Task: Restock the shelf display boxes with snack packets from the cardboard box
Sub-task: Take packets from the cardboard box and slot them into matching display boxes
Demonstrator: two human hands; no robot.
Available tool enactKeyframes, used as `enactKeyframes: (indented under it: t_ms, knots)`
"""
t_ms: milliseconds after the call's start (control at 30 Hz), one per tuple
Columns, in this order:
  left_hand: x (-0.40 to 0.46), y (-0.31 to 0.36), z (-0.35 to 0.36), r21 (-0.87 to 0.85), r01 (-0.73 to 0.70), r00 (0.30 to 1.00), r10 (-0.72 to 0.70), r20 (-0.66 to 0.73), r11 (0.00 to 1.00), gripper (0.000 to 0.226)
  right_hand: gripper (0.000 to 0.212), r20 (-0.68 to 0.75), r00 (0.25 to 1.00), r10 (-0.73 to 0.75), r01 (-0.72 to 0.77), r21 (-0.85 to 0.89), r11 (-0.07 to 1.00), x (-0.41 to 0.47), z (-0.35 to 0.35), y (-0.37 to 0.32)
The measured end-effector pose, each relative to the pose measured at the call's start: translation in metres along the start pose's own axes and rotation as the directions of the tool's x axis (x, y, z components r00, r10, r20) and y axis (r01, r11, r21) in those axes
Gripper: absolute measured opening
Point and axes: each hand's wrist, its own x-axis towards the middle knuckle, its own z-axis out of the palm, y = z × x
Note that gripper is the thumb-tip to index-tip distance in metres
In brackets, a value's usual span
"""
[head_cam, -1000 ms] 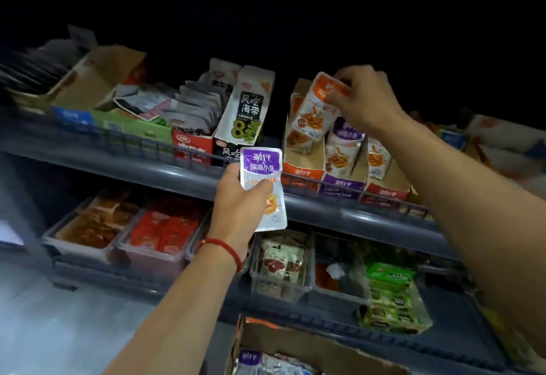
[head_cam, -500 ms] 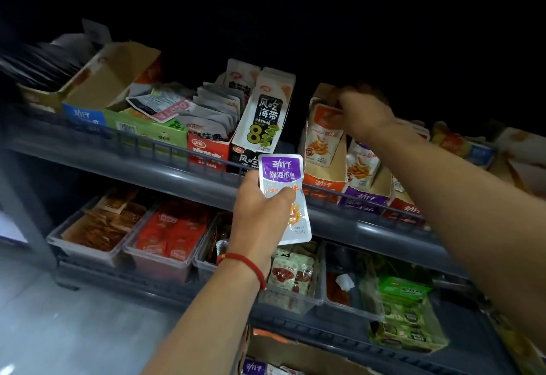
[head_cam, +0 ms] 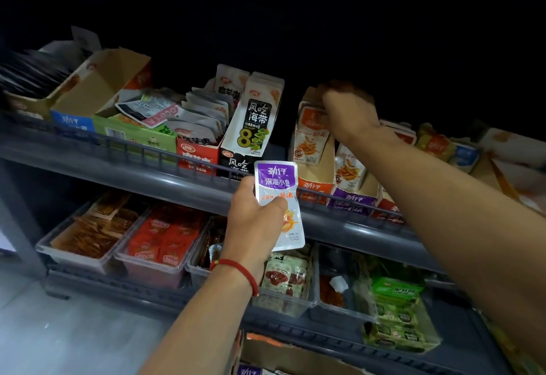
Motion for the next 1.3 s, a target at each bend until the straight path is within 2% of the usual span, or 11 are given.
enactKeyframes:
  t_ms: [67,167,233,333,400,500,633,767,1033,1200,1300]
  knots:
    - [-0.001,-0.001,0.001,0.005,-0.016,1.0,0.015,0.015,1.0,0.033,0.026,-0.086,0.996,-0.017,0.024,0.081,0.996,-0.009,-0.007,-0.001]
    - [-0.004,-0.002,0.003,0.01,-0.059,0.997,0.058,0.052,0.998,0.038,0.02,-0.157,0.981,-0.112,0.16,0.341,0.926,-0.037,-0.028,-0.004]
    - [-0.007,-0.002,0.005,0.003,-0.089,0.993,0.088,0.083,0.996,0.037,0.021,-0.026,0.976,-0.216,0.198,0.511,0.836,-0.063,-0.045,-0.005]
    - [-0.014,-0.005,0.012,0.005,-0.114,0.983,0.112,0.147,0.993,0.039,0.037,0.246,0.909,-0.337,0.154,0.553,0.819,-0.104,-0.055,-0.001]
    - [-0.018,-0.008,0.019,0.017,-0.114,0.978,0.109,0.179,0.993,0.042,0.034,0.311,0.888,-0.339,0.095,0.598,0.796,-0.123,-0.055,0.011]
    - [-0.019,-0.013,0.023,0.099,-0.144,0.98,0.129,0.149,0.985,0.042,0.019,0.308,0.92,-0.243,-0.031,0.674,0.738,-0.131,-0.068,0.039]
    - [-0.013,-0.012,0.017,0.172,-0.148,0.988,0.137,0.073,0.974,0.044,0.021,0.187,0.982,-0.012,-0.109,0.621,0.776,-0.116,-0.085,0.084]
    - [-0.012,-0.009,0.018,0.191,-0.15,0.987,0.137,0.078,0.97,0.043,0.024,0.142,0.987,0.071,-0.137,0.535,0.834,-0.102,-0.075,0.098]
    - [-0.011,-0.011,0.016,0.166,-0.137,0.99,0.13,0.049,0.977,0.039,0.027,0.227,0.97,0.089,-0.181,0.426,0.887,-0.087,-0.036,0.08]
    - [-0.007,-0.011,0.018,0.158,-0.13,0.991,0.125,0.041,0.979,0.039,0.034,0.207,0.978,0.036,-0.109,0.352,0.93,-0.092,-0.014,0.073]
    - [-0.006,-0.012,0.02,0.153,-0.127,0.991,0.121,0.051,0.98,0.039,0.04,0.124,0.992,0.035,-0.072,0.31,0.948,-0.094,-0.009,0.072]
